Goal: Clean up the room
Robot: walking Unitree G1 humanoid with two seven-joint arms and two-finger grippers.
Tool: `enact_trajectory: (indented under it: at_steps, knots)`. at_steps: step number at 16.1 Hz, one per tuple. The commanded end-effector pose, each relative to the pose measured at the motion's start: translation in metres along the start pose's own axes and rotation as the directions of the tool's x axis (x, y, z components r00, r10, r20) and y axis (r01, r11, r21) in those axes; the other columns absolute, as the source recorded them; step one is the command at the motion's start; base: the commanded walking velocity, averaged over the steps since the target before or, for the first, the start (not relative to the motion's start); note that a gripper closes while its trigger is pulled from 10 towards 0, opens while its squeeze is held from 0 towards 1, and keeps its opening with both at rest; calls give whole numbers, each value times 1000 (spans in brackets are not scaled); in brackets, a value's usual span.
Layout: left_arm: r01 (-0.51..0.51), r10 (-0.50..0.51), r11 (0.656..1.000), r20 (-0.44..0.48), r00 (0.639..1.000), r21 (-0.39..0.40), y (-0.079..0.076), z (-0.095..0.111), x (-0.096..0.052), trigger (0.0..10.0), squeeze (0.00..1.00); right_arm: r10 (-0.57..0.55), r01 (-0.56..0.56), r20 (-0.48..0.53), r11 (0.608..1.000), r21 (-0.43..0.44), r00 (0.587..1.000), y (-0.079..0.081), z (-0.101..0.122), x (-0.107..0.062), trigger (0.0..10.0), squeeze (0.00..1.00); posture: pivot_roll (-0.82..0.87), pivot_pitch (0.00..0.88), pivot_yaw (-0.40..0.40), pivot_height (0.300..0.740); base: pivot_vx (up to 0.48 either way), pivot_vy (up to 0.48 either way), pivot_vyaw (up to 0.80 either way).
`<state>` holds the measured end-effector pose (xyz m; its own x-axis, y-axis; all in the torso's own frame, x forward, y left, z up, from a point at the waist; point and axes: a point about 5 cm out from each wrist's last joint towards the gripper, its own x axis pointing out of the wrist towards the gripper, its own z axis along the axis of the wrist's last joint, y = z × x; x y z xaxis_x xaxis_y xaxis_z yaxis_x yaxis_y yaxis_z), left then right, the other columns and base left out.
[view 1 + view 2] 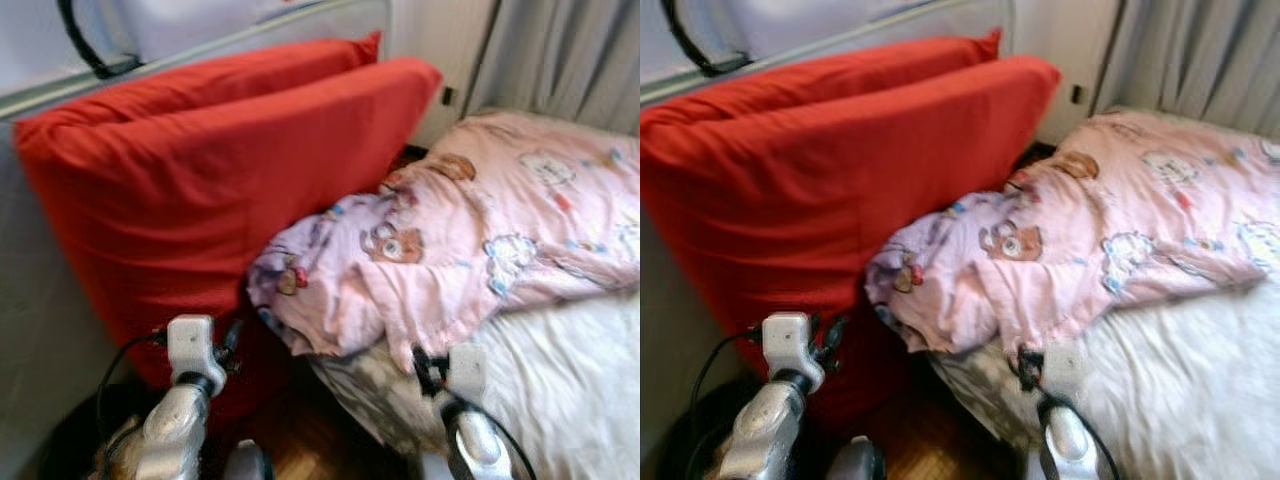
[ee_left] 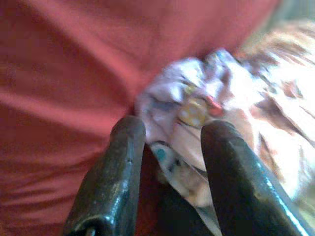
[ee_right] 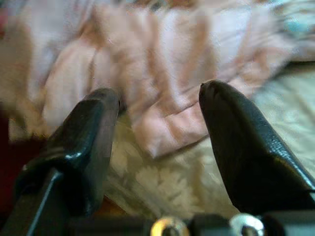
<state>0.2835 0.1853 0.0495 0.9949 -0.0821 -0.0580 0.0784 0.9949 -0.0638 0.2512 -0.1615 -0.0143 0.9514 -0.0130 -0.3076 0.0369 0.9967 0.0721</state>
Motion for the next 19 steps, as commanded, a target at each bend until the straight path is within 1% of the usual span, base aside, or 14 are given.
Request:
enact_trajectory:
  at_steps: [1,5,6,8,13,19]
  knots:
    - [-17,17,1000,-47,999,-9,4,-10,-6,10000,0,17,-17,16,1000,0,1000,4,5,3,10000,0,-47,22,44,632,0,0,0]
    - [-20,20,1000,-42,999,-14,4,-8,-6,10000,0,42,-42,19,999,-16,999,5,4,2,10000,0,-45,25,41,632,0,0,0]
    - [-22,21,1000,-41,999,-15,5,-7,-5,10000,0,45,-45,19,999,-16,999,6,4,2,10000,0,-43,28,40,632,0,0,569]
    - [-23,22,1000,-39,999,-20,5,-7,-5,10000,0,49,-49,21,999,-10,999,6,4,2,10000,0,-41,28,40,632,255,0,700]
    - [-18,17,1000,-39,999,-25,4,-7,-5,10000,0,41,-42,17,999,16,999,6,3,2,10000,0,-43,32,40,632,298,0,0]
    - [-14,13,1000,-38,999,-27,4,-6,-6,10000,0,42,-42,2,999,4,999,7,0,1,10000,0,-40,35,43,632,319,0,0]
